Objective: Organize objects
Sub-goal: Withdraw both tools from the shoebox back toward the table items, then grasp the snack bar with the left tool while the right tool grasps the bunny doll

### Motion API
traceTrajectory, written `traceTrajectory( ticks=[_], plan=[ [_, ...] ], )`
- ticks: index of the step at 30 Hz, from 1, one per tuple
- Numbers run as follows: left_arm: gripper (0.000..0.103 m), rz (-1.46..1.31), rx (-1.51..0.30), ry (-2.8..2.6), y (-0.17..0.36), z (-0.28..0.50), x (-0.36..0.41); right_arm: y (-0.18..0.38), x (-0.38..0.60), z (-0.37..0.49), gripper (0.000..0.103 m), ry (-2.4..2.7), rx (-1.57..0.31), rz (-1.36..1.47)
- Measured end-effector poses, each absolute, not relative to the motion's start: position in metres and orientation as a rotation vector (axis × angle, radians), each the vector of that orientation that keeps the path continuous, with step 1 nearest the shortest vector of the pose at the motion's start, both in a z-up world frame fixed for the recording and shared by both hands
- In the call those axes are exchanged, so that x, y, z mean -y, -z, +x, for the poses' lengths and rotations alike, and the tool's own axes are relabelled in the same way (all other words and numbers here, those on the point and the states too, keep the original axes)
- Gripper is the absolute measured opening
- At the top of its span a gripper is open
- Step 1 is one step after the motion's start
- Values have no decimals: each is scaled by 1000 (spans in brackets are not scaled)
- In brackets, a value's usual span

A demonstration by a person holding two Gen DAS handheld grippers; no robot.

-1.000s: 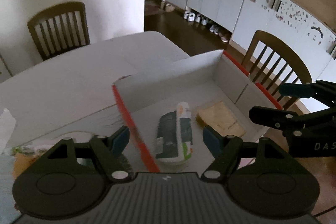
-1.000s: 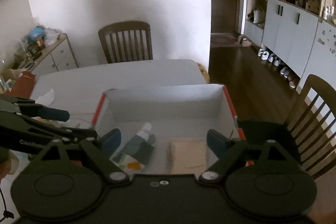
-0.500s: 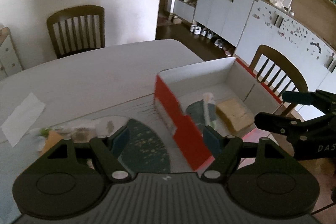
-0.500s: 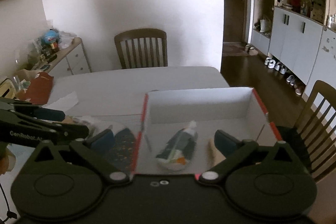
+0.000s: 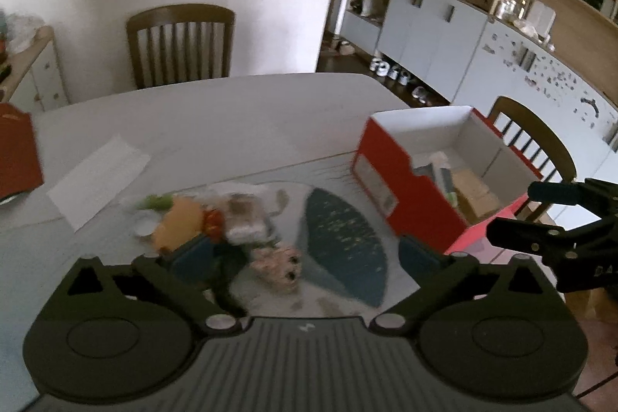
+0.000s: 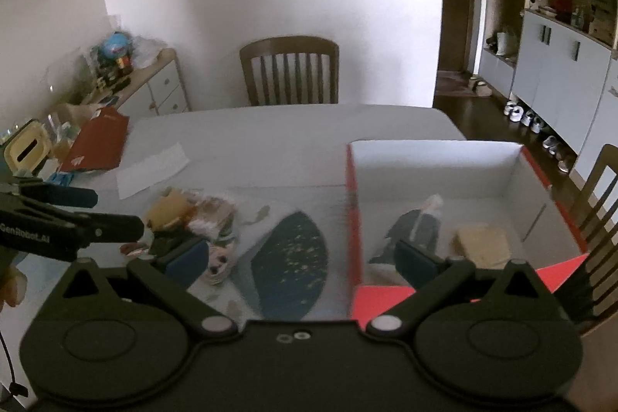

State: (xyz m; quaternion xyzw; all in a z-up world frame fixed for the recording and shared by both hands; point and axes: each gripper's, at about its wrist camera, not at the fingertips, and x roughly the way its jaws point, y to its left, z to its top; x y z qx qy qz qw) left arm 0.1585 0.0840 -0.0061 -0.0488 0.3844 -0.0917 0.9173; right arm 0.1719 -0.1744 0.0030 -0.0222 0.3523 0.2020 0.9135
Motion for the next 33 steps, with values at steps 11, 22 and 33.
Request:
traceTrajectory(
  ticks=[11, 22, 33],
  plan=[
    [103, -110, -812, 199, 54, 130, -139, 21, 126, 169, 102, -418, -779, -74],
    [103, -2, -870, 192, 106, 121, -137, 54, 83, 183, 102, -467, -805, -168],
    [103, 53, -927, 196, 148, 124, -121, 90, 61, 208, 100, -505, -865, -256]
  ],
)
